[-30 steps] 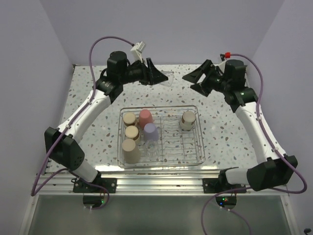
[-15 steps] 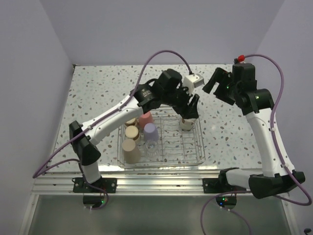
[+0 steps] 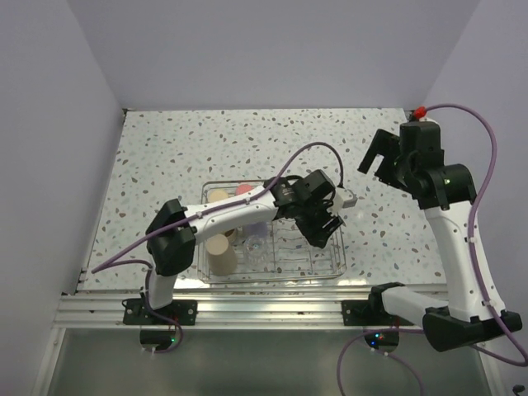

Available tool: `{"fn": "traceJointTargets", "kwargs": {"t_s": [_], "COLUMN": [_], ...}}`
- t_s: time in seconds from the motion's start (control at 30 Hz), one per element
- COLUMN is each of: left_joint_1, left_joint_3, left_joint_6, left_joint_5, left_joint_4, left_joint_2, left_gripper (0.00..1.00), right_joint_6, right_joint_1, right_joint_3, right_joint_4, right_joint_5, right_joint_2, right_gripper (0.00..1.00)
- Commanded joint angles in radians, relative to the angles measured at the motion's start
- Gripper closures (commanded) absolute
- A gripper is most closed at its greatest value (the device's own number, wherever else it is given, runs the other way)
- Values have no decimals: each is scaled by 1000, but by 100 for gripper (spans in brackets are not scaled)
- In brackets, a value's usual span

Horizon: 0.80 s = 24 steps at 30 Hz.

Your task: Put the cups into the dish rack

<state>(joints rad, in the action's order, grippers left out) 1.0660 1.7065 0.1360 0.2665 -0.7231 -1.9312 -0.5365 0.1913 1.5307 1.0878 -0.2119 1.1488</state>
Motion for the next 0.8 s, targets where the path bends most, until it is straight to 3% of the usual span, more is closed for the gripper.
{"fn": "traceJointTargets", "kwargs": {"t_s": [0.0,0.77], "left_joint_1": [12,63], "left_joint_3": [-5,-31], "left_joint_6": [-30,-55], "left_joint_5": [-36,-240], "left_joint_4": [45,142], "left_joint_2": [-21,-149], "left_gripper": [100,100], "right_joint_6": [26,24], "right_joint_1": [-1,-4], "right_joint_3": [-6,-30], "right_joint_4": [43,61], "right_joint_5": [-57,-84], "right_joint_2": [-34,-50], "right_gripper": [2,2]}}
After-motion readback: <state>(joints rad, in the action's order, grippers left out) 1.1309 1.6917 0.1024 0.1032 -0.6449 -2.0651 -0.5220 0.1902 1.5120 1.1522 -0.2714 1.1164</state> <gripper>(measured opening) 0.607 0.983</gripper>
